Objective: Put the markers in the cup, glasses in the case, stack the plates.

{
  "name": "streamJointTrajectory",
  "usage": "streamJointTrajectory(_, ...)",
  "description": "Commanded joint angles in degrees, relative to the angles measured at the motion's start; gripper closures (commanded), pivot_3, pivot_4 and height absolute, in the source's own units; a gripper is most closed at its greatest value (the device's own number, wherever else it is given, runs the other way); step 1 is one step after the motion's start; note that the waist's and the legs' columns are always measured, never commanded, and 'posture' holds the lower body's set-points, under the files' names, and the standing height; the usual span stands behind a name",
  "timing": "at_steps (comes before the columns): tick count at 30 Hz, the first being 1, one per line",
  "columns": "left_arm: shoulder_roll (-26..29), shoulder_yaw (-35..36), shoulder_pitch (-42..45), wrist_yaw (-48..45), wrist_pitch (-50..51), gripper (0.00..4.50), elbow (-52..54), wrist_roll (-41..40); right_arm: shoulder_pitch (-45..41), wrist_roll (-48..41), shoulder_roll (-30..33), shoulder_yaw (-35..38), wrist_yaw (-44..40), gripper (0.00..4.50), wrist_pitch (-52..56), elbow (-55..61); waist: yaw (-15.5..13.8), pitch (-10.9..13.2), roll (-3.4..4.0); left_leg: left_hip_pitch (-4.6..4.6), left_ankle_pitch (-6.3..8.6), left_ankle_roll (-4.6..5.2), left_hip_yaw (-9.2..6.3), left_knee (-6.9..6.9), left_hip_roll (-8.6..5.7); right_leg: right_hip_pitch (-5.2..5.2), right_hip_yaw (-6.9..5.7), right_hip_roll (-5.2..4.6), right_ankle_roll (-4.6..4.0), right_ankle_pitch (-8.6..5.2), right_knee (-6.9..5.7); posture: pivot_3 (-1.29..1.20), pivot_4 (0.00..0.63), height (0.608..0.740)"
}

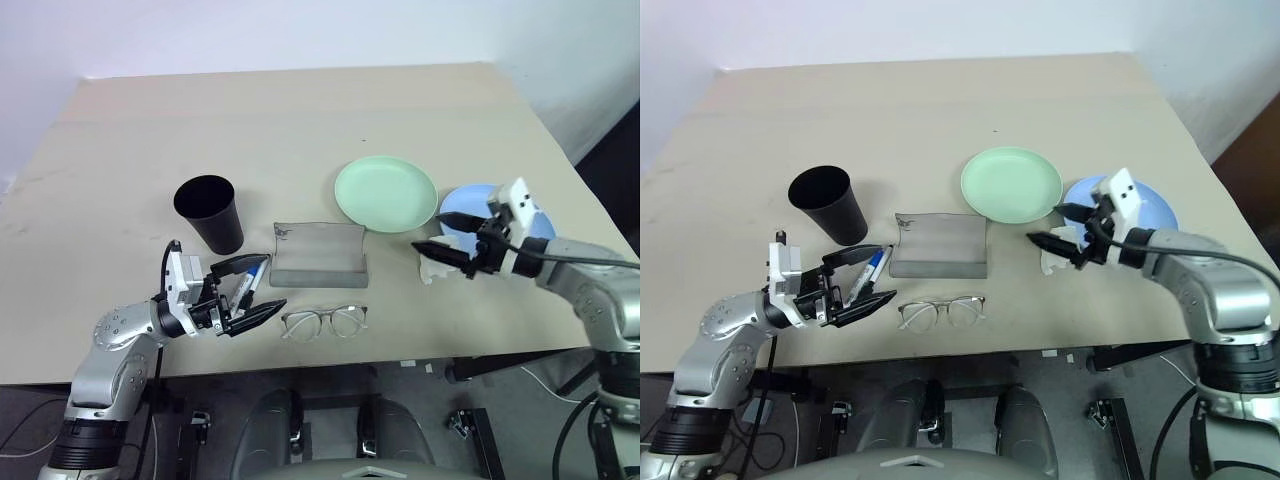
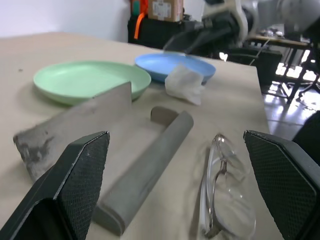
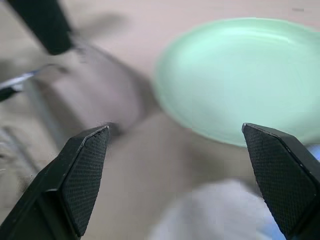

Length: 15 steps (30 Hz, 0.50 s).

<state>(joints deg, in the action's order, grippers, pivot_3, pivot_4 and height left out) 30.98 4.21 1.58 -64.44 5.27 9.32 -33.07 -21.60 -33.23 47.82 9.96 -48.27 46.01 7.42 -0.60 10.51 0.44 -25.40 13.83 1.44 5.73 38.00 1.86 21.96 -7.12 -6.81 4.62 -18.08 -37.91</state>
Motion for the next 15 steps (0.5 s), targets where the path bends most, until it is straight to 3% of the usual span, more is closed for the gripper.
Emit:
streamJointTrajectory(1,-0.16,-0.42,0.73,-0.98,-1.24,0.00,0.72,0.35,-1.69,1.18,5.54,0.13,-2.69,0.02,2.84,-2.53,-0.18,0.00,0.00,-0.02,0.00,0.00,0.01,0.00,-0.01,0.01,0.00,-0.01,0.00,0.00,0.00,0.00,0.150,0.719)
streamJointTrajectory(6,-0.26,-0.75,0.73,-1.59,-1.45,0.00,0.43,0.36,-1.63,1.68,12.46,-2.87,-10.17,0.02,3.99,-4.06,0.11,0.01,0.00,-0.05,0.02,0.04,0.12,-0.02,0.00,0.11,0.11,-0.02,0.00,0.00,0.00,0.00,0.150,0.719)
streamJointTrajectory(15,-1.22,-1.71,0.64,-1.64,-2.40,0.00,0.39,1.71,2.80,9.09,14.61,-7.14,-13.55,0.02,-5.59,-5.12,-0.04,0.01,0.00,-0.04,0.01,0.04,0.18,-0.02,0.02,0.15,0.17,-0.01,0.01,0.00,-0.05,0.00,0.150,0.719)
